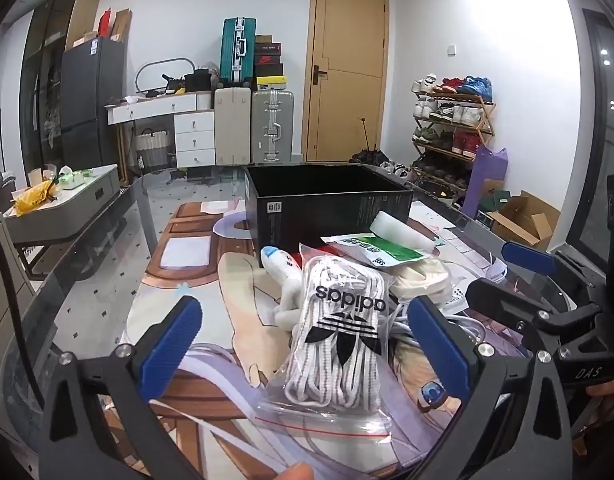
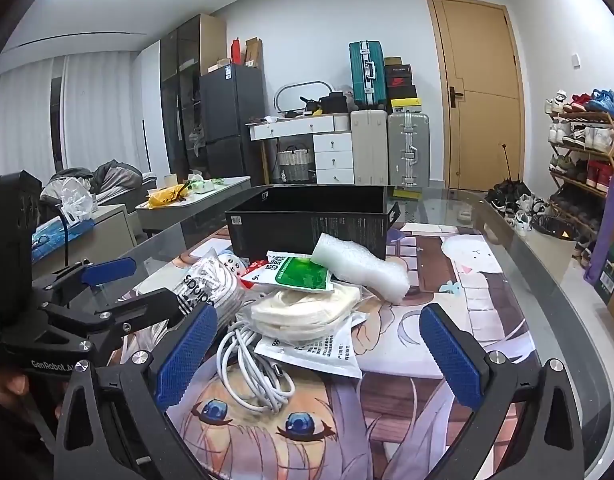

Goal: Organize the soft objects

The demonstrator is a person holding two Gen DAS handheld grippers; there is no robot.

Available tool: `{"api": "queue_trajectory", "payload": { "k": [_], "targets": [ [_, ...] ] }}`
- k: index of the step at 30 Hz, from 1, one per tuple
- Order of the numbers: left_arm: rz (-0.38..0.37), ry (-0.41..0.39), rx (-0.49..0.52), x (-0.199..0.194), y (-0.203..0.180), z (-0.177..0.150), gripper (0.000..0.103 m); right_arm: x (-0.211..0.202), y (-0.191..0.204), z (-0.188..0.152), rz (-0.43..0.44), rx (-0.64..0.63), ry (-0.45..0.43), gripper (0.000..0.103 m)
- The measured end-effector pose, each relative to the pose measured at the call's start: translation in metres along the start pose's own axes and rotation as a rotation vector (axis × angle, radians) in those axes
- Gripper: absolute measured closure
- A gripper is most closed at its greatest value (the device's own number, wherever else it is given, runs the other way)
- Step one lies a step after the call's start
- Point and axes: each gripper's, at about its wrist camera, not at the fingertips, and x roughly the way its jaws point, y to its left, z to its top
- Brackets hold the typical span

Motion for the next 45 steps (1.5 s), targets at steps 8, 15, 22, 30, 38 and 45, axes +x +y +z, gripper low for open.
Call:
{"api": "queue_trajectory", "payload": {
  "k": [8, 15, 22, 30, 38, 45],
  "targets": [
    [0.007, 0.005, 0.001, 0.000, 0.000, 0.000, 0.000, 0.002, -0.002, 0.000, -0.004, 0.002, 0.003, 0.000],
    [0.015, 0.022, -0.013, 0.006, 0.005, -0.001, 0.000, 0.001, -0.003, -0.001, -0.001, 0.001, 0.004, 0.000],
    [0.025, 0.024, -0.023, 0.007, 0.010, -0.002, 0.000, 0.001, -0.003, -0.001, -0.001, -0.002, 0.008, 0.000],
    [0.025, 0.024, -0.031, 0.008, 0.015, -0.003, 0.000, 0.003, -0.003, -0.002, 0.000, -0.005, 0.012, 0.000],
    [0.023, 0.033, -0.023, 0.008, 0.013, -0.004, 0.000, 0.005, -0.002, -0.004, 0.001, -0.009, 0.018, 0.000],
    [0.020, 0.047, -0.014, 0.009, 0.011, -0.004, 0.000, 0.005, 0.000, -0.004, 0.001, -0.011, 0.019, 0.000]
  ]
}}
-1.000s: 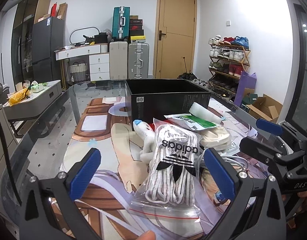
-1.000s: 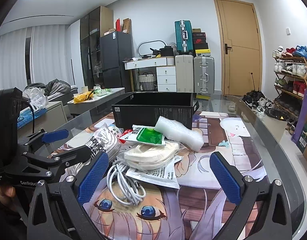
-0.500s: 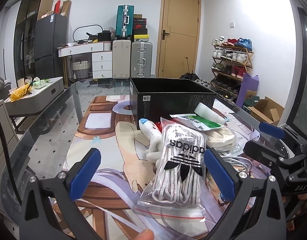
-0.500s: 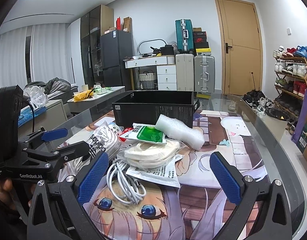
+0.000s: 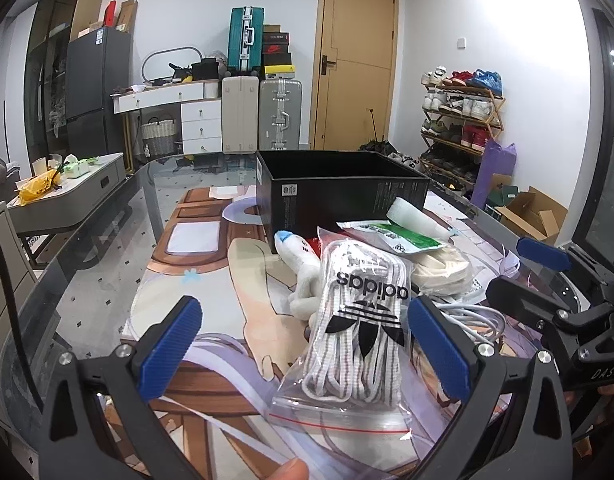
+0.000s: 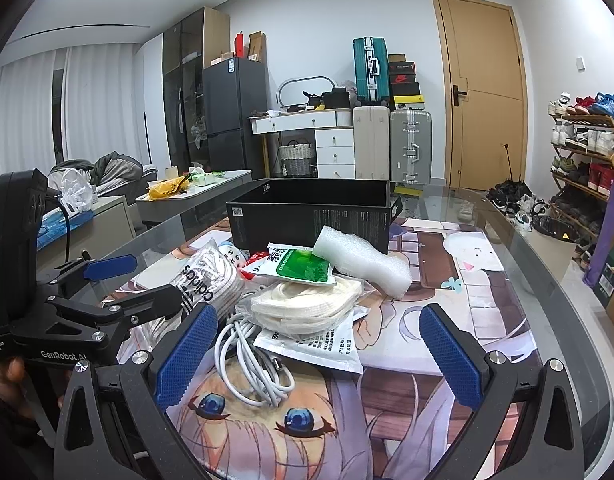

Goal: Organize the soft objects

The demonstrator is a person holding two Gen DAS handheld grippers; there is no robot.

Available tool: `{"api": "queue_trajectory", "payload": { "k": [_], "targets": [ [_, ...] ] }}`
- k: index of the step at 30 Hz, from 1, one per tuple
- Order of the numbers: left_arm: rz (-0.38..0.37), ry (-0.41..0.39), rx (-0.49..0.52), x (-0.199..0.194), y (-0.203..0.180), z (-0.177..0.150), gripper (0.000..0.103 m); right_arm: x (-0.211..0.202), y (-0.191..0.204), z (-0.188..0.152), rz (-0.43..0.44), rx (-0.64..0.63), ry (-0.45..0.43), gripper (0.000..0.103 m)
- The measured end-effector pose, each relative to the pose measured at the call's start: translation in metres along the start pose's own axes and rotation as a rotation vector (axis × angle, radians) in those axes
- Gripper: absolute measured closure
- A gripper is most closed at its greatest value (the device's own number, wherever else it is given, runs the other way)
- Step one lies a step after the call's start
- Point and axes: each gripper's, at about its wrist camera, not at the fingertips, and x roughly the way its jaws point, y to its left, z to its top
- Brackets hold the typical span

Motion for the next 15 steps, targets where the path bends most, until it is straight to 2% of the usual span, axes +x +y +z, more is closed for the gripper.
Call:
{"api": "queue_trajectory", "payload": {
  "k": [15],
  "targets": [
    [0.010, 0.028, 0.036, 0.0049, -0.0042, -0.0030, 0.000, 0.0003, 0.0009, -0.0005, -0.001, -0.005, 0.006, 0.000]
  ]
}}
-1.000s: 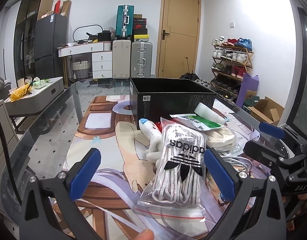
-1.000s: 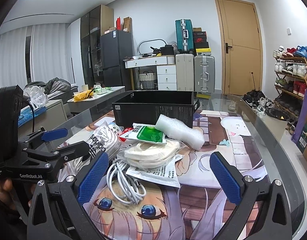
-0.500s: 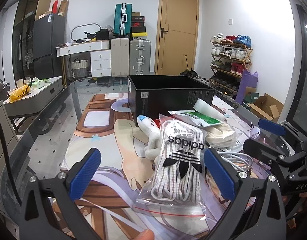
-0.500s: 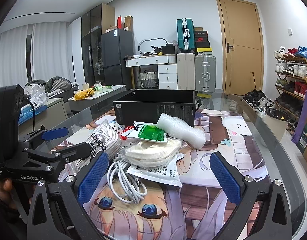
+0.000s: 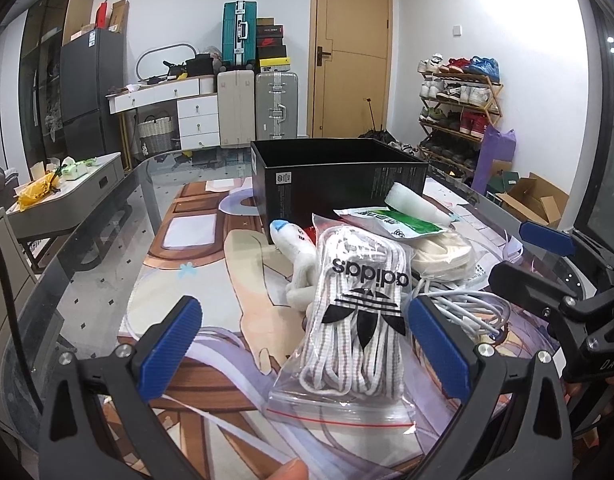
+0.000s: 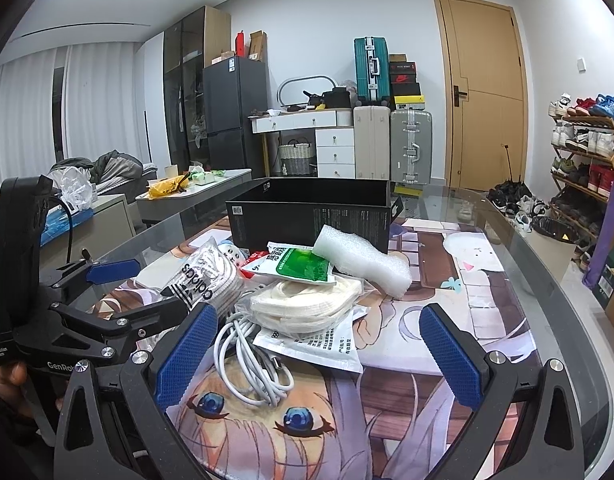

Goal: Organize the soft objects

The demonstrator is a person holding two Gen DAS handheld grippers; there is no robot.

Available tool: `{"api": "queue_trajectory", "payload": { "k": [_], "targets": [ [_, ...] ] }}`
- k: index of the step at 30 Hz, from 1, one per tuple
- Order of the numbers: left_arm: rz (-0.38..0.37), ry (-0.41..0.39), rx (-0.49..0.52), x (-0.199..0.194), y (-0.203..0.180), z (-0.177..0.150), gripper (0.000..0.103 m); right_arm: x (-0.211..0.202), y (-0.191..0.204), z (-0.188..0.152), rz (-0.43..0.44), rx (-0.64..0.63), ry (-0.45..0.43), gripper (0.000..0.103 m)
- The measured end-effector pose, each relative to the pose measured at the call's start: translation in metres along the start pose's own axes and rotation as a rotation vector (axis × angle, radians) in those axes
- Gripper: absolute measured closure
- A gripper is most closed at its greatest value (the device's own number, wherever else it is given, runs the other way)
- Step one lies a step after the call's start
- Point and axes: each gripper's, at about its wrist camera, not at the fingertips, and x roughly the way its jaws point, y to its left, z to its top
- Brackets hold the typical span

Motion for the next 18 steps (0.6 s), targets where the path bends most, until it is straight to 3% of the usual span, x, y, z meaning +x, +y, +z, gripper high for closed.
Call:
{"api": "queue_trajectory", "payload": {
  "k": [8, 18],
  "targets": [
    [-0.049, 0.011, 0.032, 0.0000, -0.0030, 0.0004, 0.000, 0.0006, 0.0009, 0.0003, -0.006, 0.000, -0.004, 0.000],
    [-0.046, 0.020, 0.054, 0.0024, -0.0060, 0.0036, 0.000, 0.0010, 0.0011, 0.0003, -0.007, -0.010, -0.002, 0.000]
  ]
}}
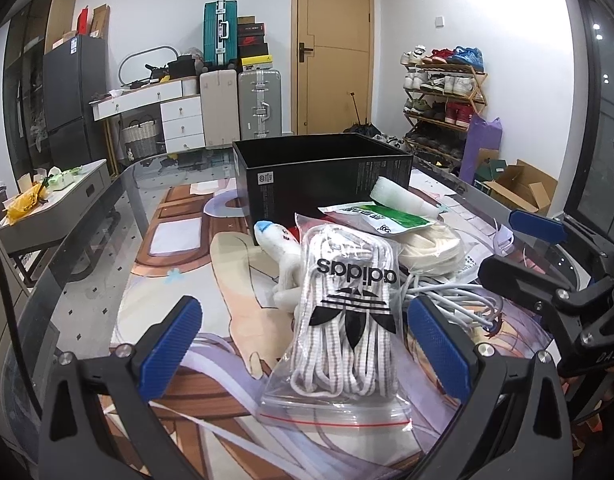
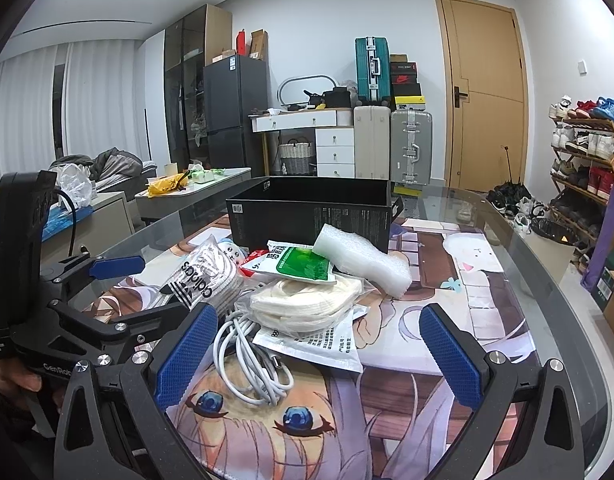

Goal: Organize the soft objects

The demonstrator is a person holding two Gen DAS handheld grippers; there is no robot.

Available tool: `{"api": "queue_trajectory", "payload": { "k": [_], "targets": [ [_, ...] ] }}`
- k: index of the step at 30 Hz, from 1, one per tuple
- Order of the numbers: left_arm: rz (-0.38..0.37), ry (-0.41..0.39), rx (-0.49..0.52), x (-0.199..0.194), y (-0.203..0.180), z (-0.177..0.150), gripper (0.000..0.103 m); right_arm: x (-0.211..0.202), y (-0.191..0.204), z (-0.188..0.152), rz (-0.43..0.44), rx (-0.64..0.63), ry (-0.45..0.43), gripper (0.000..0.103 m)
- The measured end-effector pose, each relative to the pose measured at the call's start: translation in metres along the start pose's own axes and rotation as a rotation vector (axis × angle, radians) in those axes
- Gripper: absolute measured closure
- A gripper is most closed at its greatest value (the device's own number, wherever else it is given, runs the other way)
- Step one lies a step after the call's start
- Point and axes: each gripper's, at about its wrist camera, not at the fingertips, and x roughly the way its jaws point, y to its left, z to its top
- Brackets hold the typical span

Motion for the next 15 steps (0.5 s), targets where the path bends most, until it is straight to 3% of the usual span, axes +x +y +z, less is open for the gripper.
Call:
{"api": "queue_trajectory", "payload": {
  "k": [11, 13, 15],
  "targets": [
    [-0.022, 0.024, 0.021, 0.0085, -0.0044, 0.0029, 0.002, 0.0003, 0.0003, -0.0008, 0.000, 0.001, 0.002, 0.000],
    [-0.032, 0.026, 0.018, 0.0085, -0.0042, 0.0029, 0.007, 0.0001, 0.0007, -0.0009, -0.001, 0.001, 0.001, 0.000],
    [-0.038, 0.040, 0.018, 0.0103, -0.0039, 0.0031, 0.019, 0.0002, 0.0007, -0.0008, -0.001, 0.001, 0.001, 0.000]
  ]
}}
